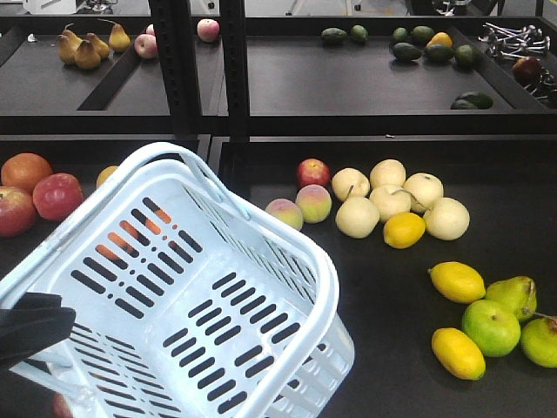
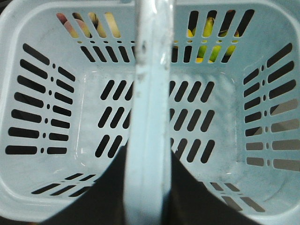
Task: Pick three apples into basket with both arms
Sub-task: 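Drive the base away from the table carrying the basket in the left gripper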
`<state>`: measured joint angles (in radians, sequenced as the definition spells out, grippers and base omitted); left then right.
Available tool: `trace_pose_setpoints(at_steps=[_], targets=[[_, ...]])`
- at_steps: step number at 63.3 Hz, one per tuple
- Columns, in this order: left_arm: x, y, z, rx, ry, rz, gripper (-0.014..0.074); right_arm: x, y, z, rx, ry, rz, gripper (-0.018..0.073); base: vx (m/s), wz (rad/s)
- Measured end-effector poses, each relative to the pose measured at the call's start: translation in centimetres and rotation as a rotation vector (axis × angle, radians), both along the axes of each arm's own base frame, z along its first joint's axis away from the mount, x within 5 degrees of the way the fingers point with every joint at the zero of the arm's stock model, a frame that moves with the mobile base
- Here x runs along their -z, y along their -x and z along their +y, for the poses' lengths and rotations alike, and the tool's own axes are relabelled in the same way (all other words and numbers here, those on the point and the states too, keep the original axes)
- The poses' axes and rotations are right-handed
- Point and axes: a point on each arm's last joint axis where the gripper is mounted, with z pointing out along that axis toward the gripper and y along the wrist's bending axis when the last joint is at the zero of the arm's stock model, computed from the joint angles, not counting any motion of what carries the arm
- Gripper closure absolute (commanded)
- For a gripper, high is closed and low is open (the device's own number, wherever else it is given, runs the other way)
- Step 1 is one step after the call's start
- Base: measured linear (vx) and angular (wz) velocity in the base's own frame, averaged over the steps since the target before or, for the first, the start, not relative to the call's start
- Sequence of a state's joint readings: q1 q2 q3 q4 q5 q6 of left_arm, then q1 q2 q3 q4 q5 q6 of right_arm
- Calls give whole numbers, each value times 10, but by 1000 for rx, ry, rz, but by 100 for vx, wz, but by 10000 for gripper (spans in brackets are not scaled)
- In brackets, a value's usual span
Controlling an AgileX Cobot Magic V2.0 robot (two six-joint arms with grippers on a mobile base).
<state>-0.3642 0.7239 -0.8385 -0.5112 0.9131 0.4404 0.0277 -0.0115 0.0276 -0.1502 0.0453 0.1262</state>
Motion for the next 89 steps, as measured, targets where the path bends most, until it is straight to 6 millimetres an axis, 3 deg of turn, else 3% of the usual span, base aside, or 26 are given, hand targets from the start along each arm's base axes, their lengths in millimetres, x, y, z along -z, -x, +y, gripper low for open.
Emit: trace_pose_setpoints(at_steps=[41, 89], targets=[[0, 0, 0, 0, 0, 0, 604, 0, 0, 0, 0, 0, 0, 566, -4, 12], [0, 0, 0, -1, 0, -1, 604, 0, 0, 0, 0, 0, 0, 566, -15, 54]])
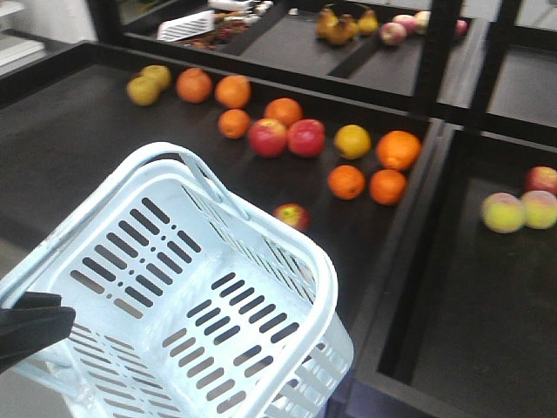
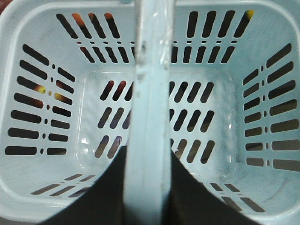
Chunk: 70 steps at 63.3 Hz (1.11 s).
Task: Pick three apples into basket with both arms
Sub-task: 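Drive the base away from the table carrying the basket in the left gripper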
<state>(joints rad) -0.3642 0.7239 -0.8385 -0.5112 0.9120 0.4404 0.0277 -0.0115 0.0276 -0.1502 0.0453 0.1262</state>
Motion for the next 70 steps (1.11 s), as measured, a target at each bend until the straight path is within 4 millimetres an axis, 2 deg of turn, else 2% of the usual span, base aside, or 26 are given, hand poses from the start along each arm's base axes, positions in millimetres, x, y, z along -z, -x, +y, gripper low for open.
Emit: trace_pose_setpoints(at_steps=[70], targets=[[0, 0, 0, 0, 0, 0, 603, 0, 0, 0, 0, 0, 0, 566, -19, 57]])
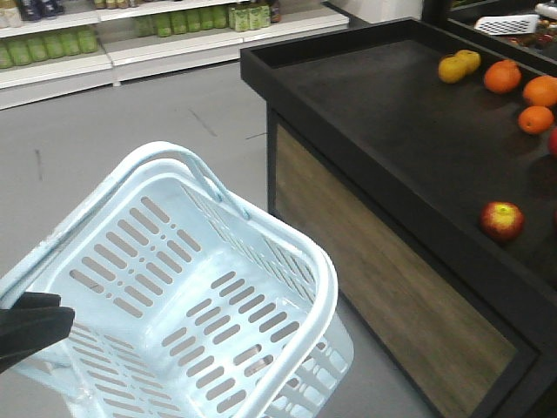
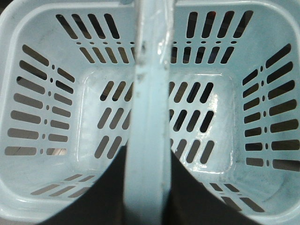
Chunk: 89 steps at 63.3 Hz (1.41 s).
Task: Pick three apples into basket with both arms
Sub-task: 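Drive the base away from the table carrying the basket in the left gripper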
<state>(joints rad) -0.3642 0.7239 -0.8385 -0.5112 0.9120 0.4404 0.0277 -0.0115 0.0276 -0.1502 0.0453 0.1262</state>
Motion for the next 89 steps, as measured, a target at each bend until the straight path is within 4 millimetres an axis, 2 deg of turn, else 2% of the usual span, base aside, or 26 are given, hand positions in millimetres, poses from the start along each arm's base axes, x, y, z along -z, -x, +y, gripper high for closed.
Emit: trace_pose_setpoints(at_steps=[48, 89], targets=[[0, 0, 0, 0, 0, 0, 603, 0, 0, 0, 0, 0, 0, 566, -14, 49], [0, 0, 0, 0, 0, 0, 603, 0, 0, 0, 0, 0, 0, 566, 1, 19]])
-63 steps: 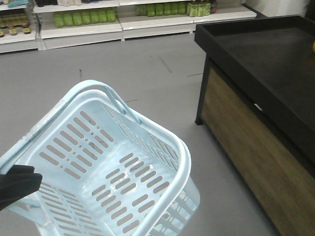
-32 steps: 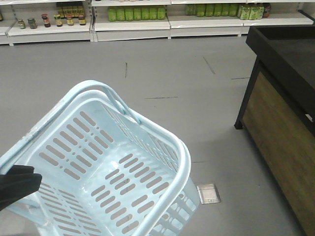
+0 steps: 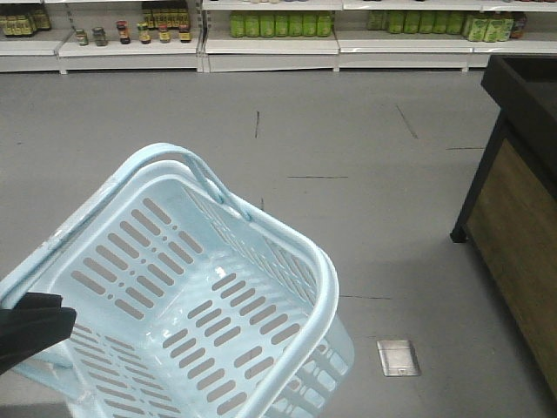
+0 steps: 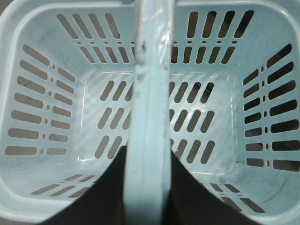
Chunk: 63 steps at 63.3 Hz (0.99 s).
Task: Pick three apples into basket with both arms
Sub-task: 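Drive the base away from the table carrying the basket in the left gripper, then turn the base toward the table with apples and oranges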
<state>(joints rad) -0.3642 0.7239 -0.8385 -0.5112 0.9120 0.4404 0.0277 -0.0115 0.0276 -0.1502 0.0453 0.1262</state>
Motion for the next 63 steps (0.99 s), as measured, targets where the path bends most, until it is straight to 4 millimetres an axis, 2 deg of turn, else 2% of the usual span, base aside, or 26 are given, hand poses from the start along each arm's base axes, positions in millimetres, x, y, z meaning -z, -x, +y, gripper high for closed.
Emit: trace_pose_setpoints(at_steps=[28, 63], targets=[[0, 0, 0, 0, 0, 0, 603, 0, 0, 0, 0, 0, 0, 566, 12, 25], [0, 0, 0, 0, 0, 0, 603, 0, 0, 0, 0, 0, 0, 566, 20, 6]])
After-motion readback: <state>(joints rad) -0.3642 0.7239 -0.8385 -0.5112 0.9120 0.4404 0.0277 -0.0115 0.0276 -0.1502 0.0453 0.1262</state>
